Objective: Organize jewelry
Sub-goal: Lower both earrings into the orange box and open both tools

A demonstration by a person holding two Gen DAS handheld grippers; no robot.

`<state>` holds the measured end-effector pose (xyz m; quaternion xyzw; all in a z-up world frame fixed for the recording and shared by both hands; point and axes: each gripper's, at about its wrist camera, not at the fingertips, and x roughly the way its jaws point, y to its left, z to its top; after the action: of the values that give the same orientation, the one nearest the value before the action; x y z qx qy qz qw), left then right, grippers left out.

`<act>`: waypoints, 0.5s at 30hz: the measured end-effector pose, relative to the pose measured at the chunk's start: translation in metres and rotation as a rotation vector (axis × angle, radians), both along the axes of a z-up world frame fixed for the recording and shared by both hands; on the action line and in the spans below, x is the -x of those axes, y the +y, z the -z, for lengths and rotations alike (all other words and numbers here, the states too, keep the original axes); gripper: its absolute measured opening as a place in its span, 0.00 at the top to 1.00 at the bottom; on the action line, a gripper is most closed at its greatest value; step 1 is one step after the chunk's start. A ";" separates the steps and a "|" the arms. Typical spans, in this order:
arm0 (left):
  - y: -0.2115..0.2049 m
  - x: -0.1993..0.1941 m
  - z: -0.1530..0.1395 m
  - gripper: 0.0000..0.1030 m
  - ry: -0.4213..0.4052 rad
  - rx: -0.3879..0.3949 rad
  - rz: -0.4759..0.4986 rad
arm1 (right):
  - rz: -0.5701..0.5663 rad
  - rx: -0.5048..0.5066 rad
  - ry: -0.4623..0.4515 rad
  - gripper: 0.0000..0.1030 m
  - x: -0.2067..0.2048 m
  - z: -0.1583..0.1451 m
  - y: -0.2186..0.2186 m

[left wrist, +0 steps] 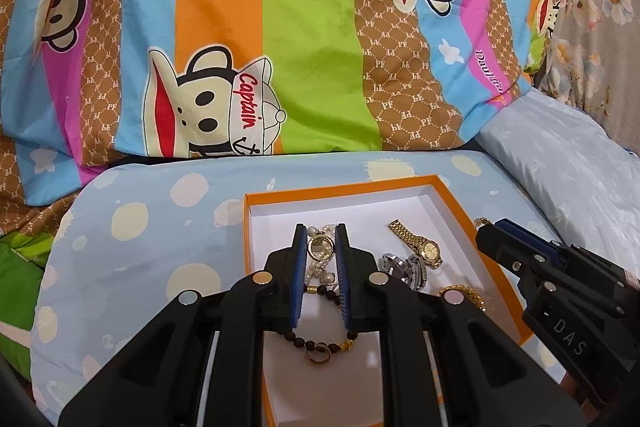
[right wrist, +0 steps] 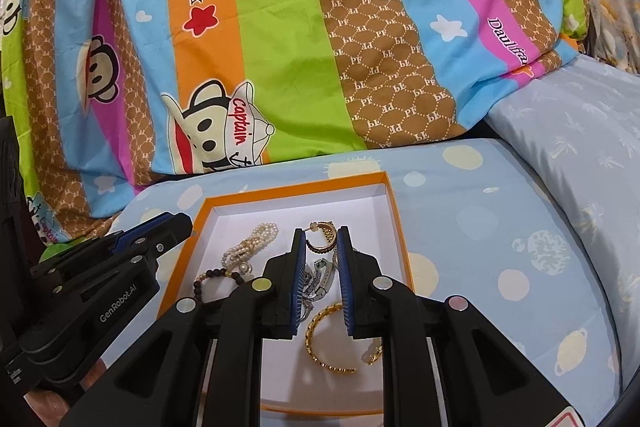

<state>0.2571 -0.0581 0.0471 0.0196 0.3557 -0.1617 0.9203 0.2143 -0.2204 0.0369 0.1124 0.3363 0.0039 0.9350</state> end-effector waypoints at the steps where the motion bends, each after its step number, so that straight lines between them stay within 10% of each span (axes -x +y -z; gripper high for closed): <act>1: 0.000 -0.002 0.002 0.87 0.005 -0.002 -0.001 | 0.000 0.000 0.005 0.85 -0.002 0.003 0.000; 15: -0.002 -0.014 0.026 0.87 0.041 -0.019 -0.012 | -0.001 -0.001 0.046 0.85 -0.016 0.024 -0.001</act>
<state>0.2716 -0.0599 0.0212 0.0226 0.3763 -0.1530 0.9135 0.2300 -0.2214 0.0129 0.1127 0.3579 0.0018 0.9270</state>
